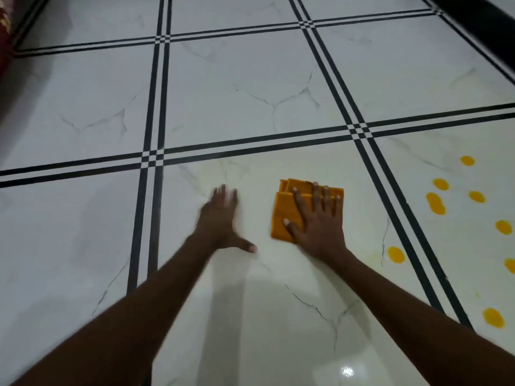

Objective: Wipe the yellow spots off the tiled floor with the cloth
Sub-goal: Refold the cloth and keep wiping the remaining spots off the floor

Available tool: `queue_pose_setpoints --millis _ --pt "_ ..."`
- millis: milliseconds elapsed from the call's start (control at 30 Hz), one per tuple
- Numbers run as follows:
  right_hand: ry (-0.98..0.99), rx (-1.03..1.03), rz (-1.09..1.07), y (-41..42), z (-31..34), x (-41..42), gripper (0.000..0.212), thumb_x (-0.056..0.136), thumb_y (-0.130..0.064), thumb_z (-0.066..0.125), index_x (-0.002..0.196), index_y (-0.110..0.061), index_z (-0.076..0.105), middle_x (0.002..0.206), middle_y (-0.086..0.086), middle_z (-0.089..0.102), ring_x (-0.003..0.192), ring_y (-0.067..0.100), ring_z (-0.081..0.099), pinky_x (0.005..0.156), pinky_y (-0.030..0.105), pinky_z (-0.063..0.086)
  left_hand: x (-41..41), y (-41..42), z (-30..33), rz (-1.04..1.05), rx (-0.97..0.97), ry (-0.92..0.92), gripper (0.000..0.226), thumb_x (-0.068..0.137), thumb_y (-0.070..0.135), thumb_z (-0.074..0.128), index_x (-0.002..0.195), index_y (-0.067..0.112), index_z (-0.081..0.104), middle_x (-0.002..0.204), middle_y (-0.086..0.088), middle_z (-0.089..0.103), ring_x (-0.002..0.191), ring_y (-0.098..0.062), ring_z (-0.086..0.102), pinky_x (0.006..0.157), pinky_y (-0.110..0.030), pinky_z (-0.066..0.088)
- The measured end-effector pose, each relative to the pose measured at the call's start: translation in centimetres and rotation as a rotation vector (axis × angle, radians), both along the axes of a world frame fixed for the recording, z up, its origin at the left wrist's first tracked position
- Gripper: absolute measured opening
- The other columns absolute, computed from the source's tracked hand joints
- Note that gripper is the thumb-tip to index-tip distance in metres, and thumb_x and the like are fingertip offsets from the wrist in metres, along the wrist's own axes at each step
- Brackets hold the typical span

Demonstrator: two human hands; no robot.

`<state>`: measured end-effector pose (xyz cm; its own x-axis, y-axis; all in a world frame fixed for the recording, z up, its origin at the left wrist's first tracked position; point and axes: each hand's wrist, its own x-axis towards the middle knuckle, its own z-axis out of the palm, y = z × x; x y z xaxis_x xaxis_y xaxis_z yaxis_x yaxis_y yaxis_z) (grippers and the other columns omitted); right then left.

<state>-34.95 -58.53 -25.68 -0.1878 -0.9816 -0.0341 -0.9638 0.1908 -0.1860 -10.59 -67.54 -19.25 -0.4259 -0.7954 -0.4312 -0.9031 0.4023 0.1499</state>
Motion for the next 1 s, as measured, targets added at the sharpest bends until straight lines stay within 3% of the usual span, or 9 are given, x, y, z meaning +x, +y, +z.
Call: queue_pose_setpoints --millis 133,267,367,500,633,733,867,1000 --pt "0.022 0.019 0.088 -2.5 0.1 -3.4 0.085 0.091 -0.079 0.022 0.163 -0.038 0.002 0.172 0.012 0.006 0.158 0.038 0.005 0.125 0.061 0.002 -4.3 1.8 -1.8 -0.009 -0.038 -0.031 0.156 0.05 0.083 0.075 0.158 0.013 -0.013 0.163 -0.018 -0.022 0.152 -0.036 -0.017 0.123 -0.053 0.002" --pt "0.036 0.013 -0.24 -2.5 0.6 -10.6 0.084 0.092 -0.077 0.019 0.163 -0.031 0.019 0.168 0.02 0.02 0.153 0.046 0.018 0.121 0.069 0.011 -4.0 1.7 -1.5 -0.007 -0.026 -0.076 0.154 0.054 0.08 0.075 0.157 0.013 -0.017 0.162 -0.017 -0.026 0.151 -0.036 -0.019 0.122 -0.055 0.0" --pt "0.018 0.0 -0.476 2.4 0.6 -8.5 0.085 0.092 -0.073 0.021 0.162 -0.025 0.024 0.165 0.026 0.024 0.151 0.05 0.02 0.119 0.071 0.011 -4.9 1.6 -0.9 -0.012 0.009 -0.124 0.155 0.055 0.076 0.078 0.156 0.01 -0.019 0.161 -0.02 -0.027 0.15 -0.04 -0.019 0.121 -0.058 0.002" --pt "0.032 0.011 -0.263 5.3 0.4 -1.7 0.088 0.091 -0.074 0.032 0.164 -0.029 0.016 0.169 0.022 0.012 0.155 0.047 0.011 0.124 0.065 0.0 -6.0 1.3 -0.5 -0.004 0.043 -0.202 0.158 0.053 0.073 0.081 0.154 0.004 -0.019 0.161 -0.025 -0.023 0.15 -0.046 -0.014 0.119 -0.062 0.009" --pt "-0.003 0.014 -0.014 0.3 0.7 -5.1 0.084 0.092 -0.076 0.031 0.163 -0.036 0.012 0.171 0.015 0.011 0.157 0.04 0.009 0.125 0.062 0.002 -6.5 0.8 -0.6 -0.019 0.056 -0.235 0.16 0.052 0.07 0.084 0.154 0.004 -0.02 0.16 -0.027 -0.023 0.149 -0.047 -0.011 0.117 -0.065 0.013" --pt "0.006 0.032 -0.1 -0.2 0.6 -9.0 0.083 0.092 -0.077 0.026 0.163 -0.036 0.013 0.171 0.014 0.013 0.157 0.039 0.01 0.125 0.061 0.002 -6.3 0.6 -0.6 -0.023 0.041 -0.25 0.161 0.051 0.073 0.083 0.154 0.005 -0.019 0.16 -0.027 -0.021 0.149 -0.047 -0.01 0.116 -0.065 0.016" --pt "-0.029 -0.005 -0.312 8.5 0.8 -8.9 0.082 0.094 -0.076 0.025 0.164 -0.033 0.014 0.17 0.017 0.013 0.157 0.041 0.012 0.123 0.065 0.006 -6.6 0.5 -0.3 -0.027 0.045 -0.277 0.163 0.048 0.074 0.084 0.154 0.004 -0.018 0.16 -0.027 -0.018 0.149 -0.048 -0.006 0.115 -0.065 0.02" --pt "-0.047 0.011 -0.201 15.3 1.0 -2.6 0.087 0.092 -0.076 0.034 0.164 -0.035 0.005 0.172 0.014 0.003 0.158 0.039 0.001 0.124 0.064 0.002 -7.0 0.5 -0.1 -0.033 0.042 -0.297 0.165 0.045 0.075 0.084 0.154 0.003 -0.017 0.16 -0.028 -0.015 0.149 -0.049 -0.003 0.114 -0.065 0.023"
